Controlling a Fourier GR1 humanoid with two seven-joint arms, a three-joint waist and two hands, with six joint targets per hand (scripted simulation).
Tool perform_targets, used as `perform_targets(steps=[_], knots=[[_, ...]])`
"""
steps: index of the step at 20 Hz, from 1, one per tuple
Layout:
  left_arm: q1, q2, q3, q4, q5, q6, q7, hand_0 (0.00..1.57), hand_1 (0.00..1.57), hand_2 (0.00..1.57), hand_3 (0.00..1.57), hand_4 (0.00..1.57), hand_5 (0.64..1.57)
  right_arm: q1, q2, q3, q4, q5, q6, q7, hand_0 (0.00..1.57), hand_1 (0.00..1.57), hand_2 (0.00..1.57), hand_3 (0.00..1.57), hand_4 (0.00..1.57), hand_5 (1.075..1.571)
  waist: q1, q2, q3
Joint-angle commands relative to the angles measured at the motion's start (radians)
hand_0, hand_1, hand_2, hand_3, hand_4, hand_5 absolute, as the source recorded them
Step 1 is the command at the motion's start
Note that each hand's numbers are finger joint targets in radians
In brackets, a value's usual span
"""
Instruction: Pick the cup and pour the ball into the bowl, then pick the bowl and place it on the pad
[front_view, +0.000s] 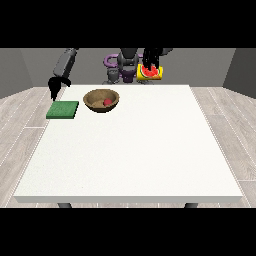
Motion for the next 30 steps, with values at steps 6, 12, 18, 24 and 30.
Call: perform_targets(steps=[6,12,18,24,30], knots=[[0.387,-0.041,0.217,-0.042,0.449,0.259,-0.313,1.27,1.27,1.09,0.80,1.40,1.571,-0.001,-0.031,-0.056,-0.053,-0.054,-0.012,-0.043,0.00,0.00,0.35,0.30,0.71,1.553,0.145,0.201,-0.0111],[0.423,0.021,0.392,-0.036,0.790,0.234,-0.701,1.18,1.18,1.07,0.72,1.41,1.564,-0.009,-0.040,-0.088,-0.094,-0.102,0.009,-0.040,0.00,0.00,0.42,0.24,0.68,1.550,0.172,0.319,-0.0046],[0.398,-0.028,0.456,0.058,1.032,-0.037,-0.759,0.00,0.00,0.00,0.00,0.00,0.654,-0.062,-0.028,-0.096,-0.157,-0.130,-0.014,-0.029,0.00,0.00,0.29,0.00,0.00,1.548,0.156,0.417,-0.0026],[0.356,-0.003,0.515,0.115,1.083,-0.079,-0.800,0.00,0.00,0.00,0.00,0.00,0.654,-0.103,0.084,-0.028,-0.187,-0.089,-0.115,-0.004,0.00,0.00,0.00,0.00,0.00,1.571,0.100,0.389,0.0010],[0.378,0.003,0.519,0.097,1.084,-0.077,-0.776,0.00,0.00,0.00,0.00,0.00,0.690,-0.136,0.078,-0.052,-0.131,-0.143,-0.063,0.089,0.00,0.00,0.00,0.00,0.00,1.569,0.087,0.340,0.0020]])
